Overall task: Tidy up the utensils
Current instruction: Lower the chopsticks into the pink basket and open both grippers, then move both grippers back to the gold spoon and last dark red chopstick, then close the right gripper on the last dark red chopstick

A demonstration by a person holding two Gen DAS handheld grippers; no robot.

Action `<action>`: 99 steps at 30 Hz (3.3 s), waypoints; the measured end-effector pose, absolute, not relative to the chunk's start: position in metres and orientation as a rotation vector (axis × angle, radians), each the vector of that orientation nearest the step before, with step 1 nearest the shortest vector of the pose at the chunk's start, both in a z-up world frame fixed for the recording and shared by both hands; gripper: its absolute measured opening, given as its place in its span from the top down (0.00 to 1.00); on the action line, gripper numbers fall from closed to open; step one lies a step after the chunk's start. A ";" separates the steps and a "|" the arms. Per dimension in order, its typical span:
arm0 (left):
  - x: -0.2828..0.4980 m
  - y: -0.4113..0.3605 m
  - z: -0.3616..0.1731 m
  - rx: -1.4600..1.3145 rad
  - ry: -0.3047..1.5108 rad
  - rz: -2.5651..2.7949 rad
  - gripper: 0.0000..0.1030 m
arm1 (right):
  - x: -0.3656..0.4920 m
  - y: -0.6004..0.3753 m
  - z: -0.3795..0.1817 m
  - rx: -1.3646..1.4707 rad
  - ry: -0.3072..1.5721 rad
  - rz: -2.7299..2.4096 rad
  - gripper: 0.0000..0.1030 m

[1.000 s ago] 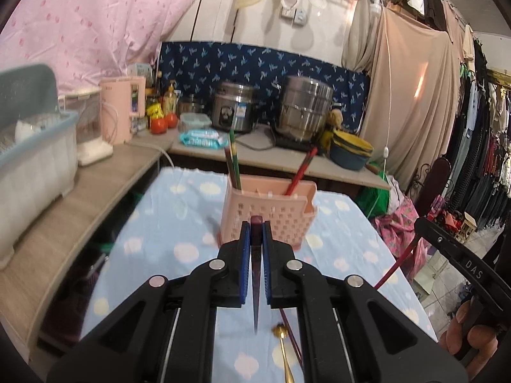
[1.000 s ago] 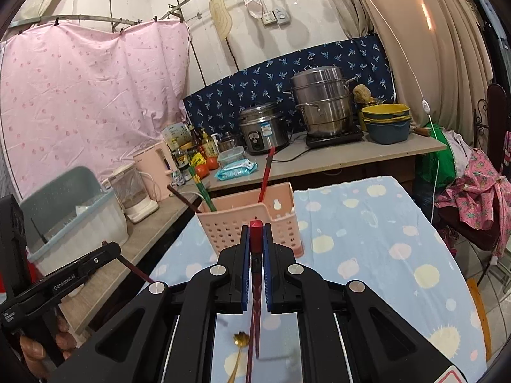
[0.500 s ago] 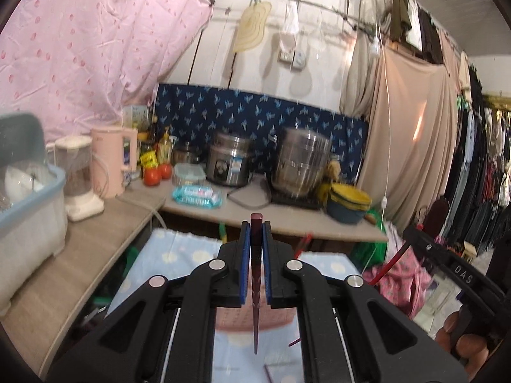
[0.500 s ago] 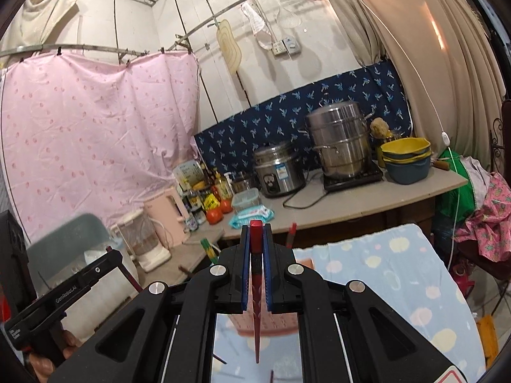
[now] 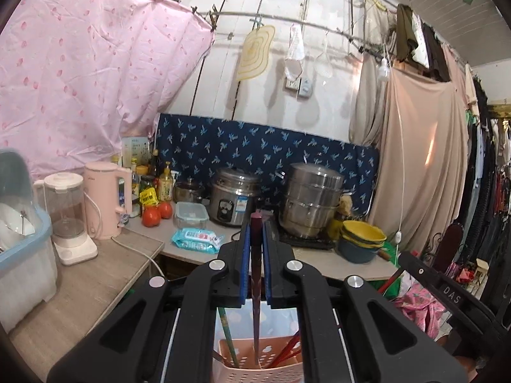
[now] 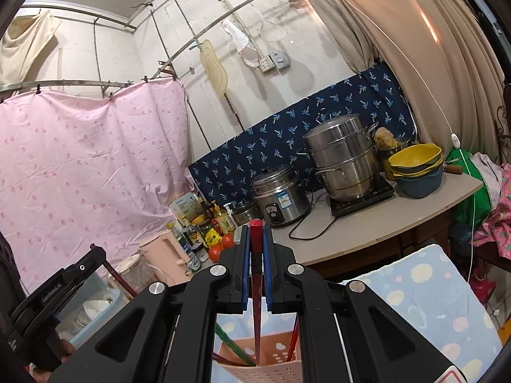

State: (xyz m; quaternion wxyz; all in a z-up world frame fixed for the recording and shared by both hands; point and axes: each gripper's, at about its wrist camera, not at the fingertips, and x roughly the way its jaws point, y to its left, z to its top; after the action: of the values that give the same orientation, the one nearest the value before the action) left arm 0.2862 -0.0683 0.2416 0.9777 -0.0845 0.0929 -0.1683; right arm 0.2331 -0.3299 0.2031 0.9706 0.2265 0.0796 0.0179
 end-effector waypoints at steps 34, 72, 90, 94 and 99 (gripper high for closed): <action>0.291 -0.071 0.169 -0.118 0.337 -0.284 0.55 | 0.241 -0.310 0.128 0.378 0.330 -0.016 0.67; 0.120 -0.041 -0.008 -0.030 0.738 -0.274 0.54 | 0.026 -0.234 -0.038 0.297 0.740 0.015 0.70; 0.097 -0.048 -0.030 0.000 0.800 -0.284 0.52 | 0.008 -0.207 -0.070 0.289 0.812 0.068 0.79; 0.096 -0.049 -0.031 0.007 0.806 -0.285 0.51 | 0.008 -0.206 -0.071 0.291 0.814 0.064 0.81; 0.096 -0.051 -0.033 0.012 0.812 -0.286 0.51 | 0.009 -0.206 -0.074 0.292 0.822 0.059 0.85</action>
State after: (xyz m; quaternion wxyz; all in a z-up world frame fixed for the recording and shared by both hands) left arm 0.0957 -0.0505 -0.0329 0.9088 0.0060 0.3934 -0.1387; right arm 0.0093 -0.2062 -0.0737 0.9058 0.1414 0.3983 0.0287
